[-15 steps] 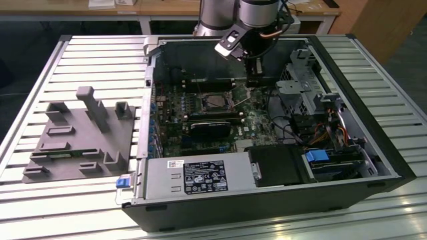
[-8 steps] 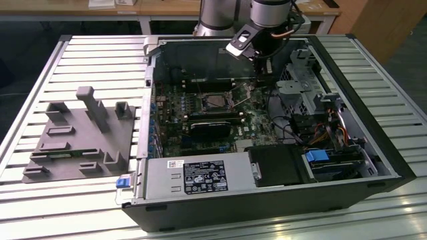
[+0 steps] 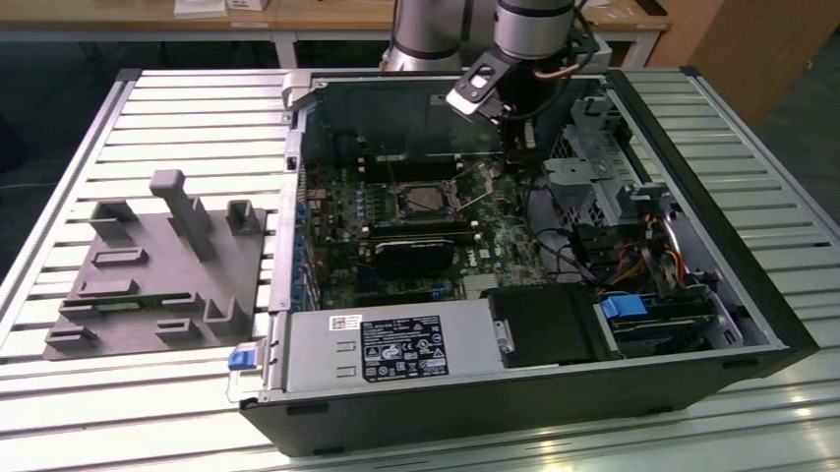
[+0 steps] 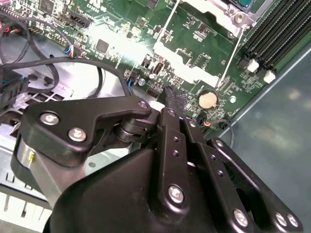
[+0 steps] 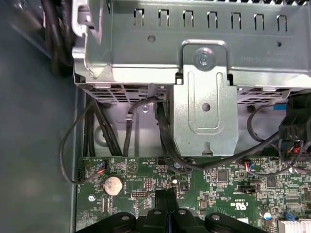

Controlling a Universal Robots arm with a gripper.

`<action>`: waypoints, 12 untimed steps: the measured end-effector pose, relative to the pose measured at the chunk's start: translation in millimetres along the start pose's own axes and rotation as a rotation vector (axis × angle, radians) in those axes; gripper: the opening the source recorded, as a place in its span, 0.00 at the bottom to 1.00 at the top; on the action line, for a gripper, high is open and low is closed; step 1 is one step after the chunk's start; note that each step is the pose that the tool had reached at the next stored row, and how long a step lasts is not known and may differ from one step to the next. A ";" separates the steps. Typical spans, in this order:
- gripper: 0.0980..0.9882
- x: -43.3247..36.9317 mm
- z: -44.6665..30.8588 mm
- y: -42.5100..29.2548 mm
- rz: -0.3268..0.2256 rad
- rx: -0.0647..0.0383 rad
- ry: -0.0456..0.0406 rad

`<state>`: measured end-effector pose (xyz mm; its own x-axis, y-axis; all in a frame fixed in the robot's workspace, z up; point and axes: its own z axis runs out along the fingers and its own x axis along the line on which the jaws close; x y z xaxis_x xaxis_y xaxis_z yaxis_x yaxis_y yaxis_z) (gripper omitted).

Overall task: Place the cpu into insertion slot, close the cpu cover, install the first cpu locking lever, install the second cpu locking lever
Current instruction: 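Close the cpu cover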

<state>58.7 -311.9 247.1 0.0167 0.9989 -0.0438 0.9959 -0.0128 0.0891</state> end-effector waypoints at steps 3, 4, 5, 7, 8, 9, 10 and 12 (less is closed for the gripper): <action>0.00 0.2 3.9 -0.3 0.001 0.005 -0.0003; 0.00 0.2 5.2 -0.4 0.001 0.007 -0.0003; 0.00 0.3 6.5 -0.5 0.001 0.009 -0.0004; 0.00 0.4 8.8 -0.8 0.002 0.013 -0.0005; 0.00 0.4 9.8 -0.8 0.002 0.015 -0.0005; 0.00 0.5 10.7 -0.9 0.002 0.017 -0.0005; 0.00 0.5 11.2 -0.9 0.002 0.018 -0.0005; 0.00 0.5 11.2 -0.9 0.002 0.018 -0.0007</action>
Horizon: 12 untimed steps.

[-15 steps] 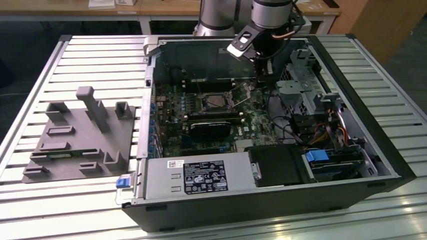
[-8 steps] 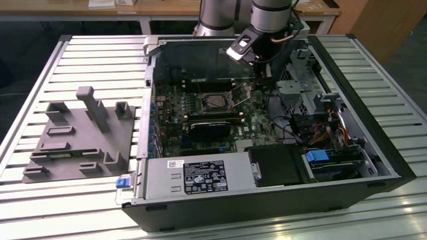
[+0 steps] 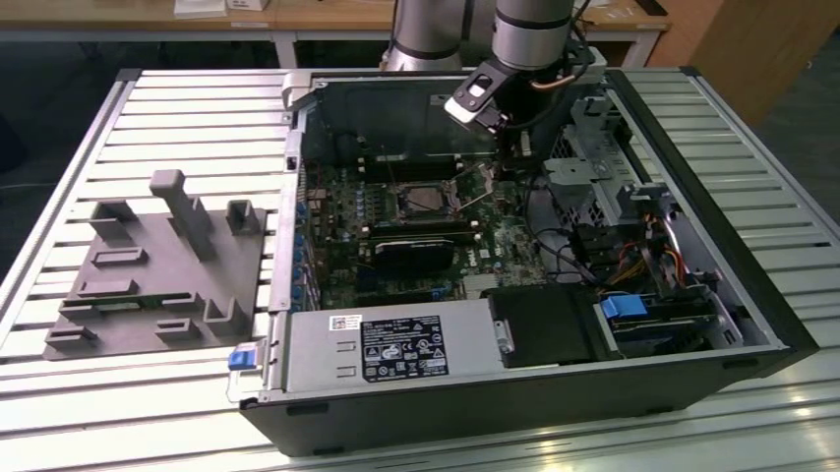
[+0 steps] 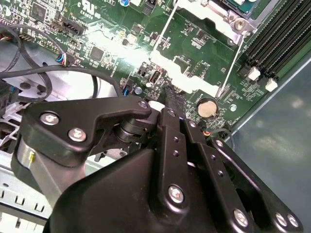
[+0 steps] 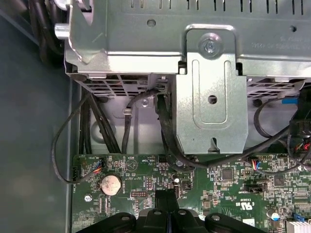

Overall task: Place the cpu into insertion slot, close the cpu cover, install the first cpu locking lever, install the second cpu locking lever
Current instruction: 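Close the cpu cover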

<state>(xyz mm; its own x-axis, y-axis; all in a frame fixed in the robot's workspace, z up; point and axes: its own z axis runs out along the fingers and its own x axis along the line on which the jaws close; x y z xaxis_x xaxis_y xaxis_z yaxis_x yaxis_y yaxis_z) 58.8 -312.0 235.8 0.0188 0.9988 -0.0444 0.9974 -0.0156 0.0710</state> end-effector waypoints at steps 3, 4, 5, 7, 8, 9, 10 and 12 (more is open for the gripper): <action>0.00 0.0 0.0 0.1 0.000 0.000 0.0000; 0.00 0.0 0.1 0.2 -0.001 0.005 0.0001; 0.00 0.0 0.2 0.4 -0.001 0.017 -0.0001; 0.00 0.0 0.5 0.9 -0.002 0.051 -0.0007; 0.00 0.1 0.7 1.2 -0.003 0.067 -0.0009; 0.00 0.1 0.8 1.4 -0.004 0.083 -0.0012; 0.00 0.1 0.8 1.6 -0.005 0.096 -0.0015; 0.00 0.1 0.9 1.6 -0.005 0.106 -0.0016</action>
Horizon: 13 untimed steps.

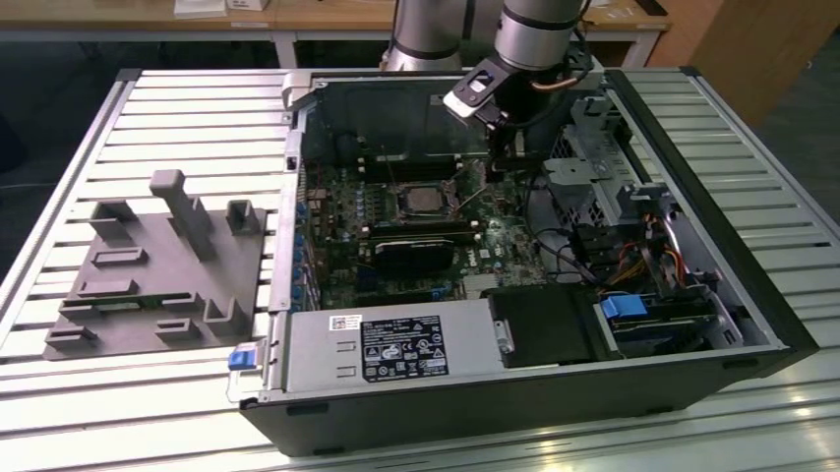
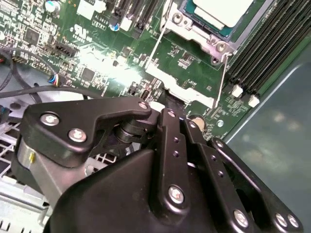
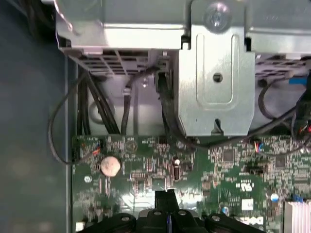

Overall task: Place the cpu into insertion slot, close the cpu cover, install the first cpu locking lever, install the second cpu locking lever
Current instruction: 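Close the cpu cover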

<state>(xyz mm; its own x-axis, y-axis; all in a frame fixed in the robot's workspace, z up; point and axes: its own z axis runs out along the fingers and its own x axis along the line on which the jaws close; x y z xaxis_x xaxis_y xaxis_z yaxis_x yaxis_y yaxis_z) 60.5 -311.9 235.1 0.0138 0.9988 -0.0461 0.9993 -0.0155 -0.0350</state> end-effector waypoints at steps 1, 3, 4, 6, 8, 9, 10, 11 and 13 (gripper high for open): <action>0.00 0.0 0.0 0.0 0.000 0.000 0.0000; 0.00 0.0 0.0 0.0 0.000 0.000 0.0000; 0.00 0.0 0.0 0.0 0.000 0.000 0.0000; 0.00 0.0 0.1 -1.5 0.000 0.000 0.0002; 0.00 0.0 0.2 -4.3 0.000 -0.003 0.0002; 0.00 -0.1 0.2 -5.8 0.000 -0.005 0.0002; 0.00 -0.1 0.4 -9.4 0.000 -0.010 0.0003; 0.00 -0.2 0.4 -11.5 0.001 -0.012 0.0004; 0.00 -0.2 0.7 -18.5 0.001 -0.018 0.0004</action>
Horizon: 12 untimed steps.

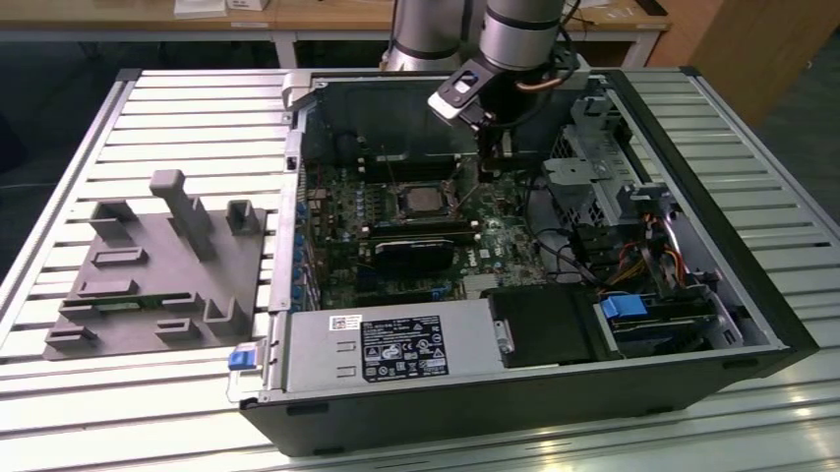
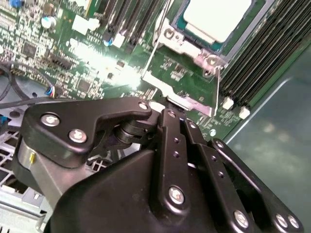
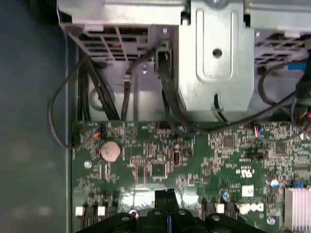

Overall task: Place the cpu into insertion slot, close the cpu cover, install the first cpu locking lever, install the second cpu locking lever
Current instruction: 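Close the cpu cover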

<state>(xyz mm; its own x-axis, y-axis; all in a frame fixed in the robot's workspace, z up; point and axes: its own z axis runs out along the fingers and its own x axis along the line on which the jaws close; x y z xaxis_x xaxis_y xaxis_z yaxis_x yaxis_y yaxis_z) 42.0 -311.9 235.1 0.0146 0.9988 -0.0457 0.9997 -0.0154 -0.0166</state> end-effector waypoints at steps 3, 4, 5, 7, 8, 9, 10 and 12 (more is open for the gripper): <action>0.00 -0.1 0.1 -9.0 0.000 -0.005 0.0002; 0.00 -0.2 0.2 -12.1 0.000 -0.007 0.0003; 0.00 -0.2 0.2 -15.2 0.000 -0.009 0.0004; 0.00 -0.3 0.3 -20.8 0.001 -0.012 0.0003; 0.00 -0.3 0.4 -23.0 0.001 -0.013 0.0005; 0.00 -0.4 0.5 -24.8 0.001 -0.014 0.0006; 0.00 -0.4 0.5 -26.5 0.001 -0.015 0.0006; 0.00 -0.4 0.5 -30.1 0.001 -0.016 0.0005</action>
<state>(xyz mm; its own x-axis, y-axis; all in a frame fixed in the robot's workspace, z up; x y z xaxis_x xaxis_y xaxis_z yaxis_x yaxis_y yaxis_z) 11.9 -311.9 235.1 0.0154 0.9989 -0.0453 0.9999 -0.0155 -0.0006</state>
